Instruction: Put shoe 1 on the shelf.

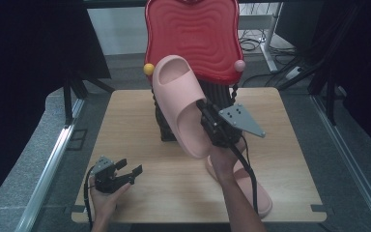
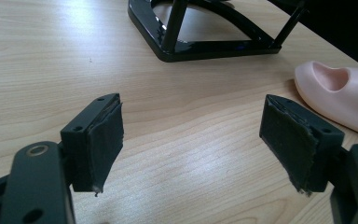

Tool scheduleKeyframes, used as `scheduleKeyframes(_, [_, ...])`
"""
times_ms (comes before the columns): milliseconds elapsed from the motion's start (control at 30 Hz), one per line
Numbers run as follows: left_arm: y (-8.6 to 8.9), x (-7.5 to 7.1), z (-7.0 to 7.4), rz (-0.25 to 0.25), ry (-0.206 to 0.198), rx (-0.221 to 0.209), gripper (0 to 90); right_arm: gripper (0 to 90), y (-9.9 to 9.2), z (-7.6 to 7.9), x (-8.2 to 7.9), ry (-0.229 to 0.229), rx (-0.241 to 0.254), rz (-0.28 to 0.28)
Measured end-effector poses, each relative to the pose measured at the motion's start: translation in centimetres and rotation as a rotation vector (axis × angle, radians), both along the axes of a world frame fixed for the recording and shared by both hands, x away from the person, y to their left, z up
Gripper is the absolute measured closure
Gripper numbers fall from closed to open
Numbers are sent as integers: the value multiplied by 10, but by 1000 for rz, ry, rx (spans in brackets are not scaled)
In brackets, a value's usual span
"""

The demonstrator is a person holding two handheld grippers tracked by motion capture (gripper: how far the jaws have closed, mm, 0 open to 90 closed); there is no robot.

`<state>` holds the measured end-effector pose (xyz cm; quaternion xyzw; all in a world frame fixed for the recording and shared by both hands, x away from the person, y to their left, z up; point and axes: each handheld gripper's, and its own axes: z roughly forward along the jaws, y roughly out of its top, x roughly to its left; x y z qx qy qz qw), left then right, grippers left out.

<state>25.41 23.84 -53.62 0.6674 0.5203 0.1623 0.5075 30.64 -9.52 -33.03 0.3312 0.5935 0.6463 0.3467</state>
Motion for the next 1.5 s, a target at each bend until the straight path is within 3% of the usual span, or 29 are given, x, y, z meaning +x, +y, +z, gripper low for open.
scheduleKeyframes(100, [0,-1,1,5,-10,-5,223,830,4,8,9,-12,-24,-19])
scheduleKeyframes(533, [-5,1,-2,-10,4,-5,222,829,21,47,57,-9,-14,-69])
scheduleKeyframes(833, [-6,3,-5,-21,11,-11,222,830,48,86,98,-9,-23,-101])
scheduleKeyframes(1133, [-6,4,-6,-31,10,-18,222,829,65,98,136,27,-39,-131])
scheduleKeyframes(1300, [-4,5,-7,-28,12,-18,222,829,75,107,157,45,-70,-166])
scheduleKeyframes(1500, [-2,5,-7,-26,10,-29,222,828,84,119,181,63,-72,-208])
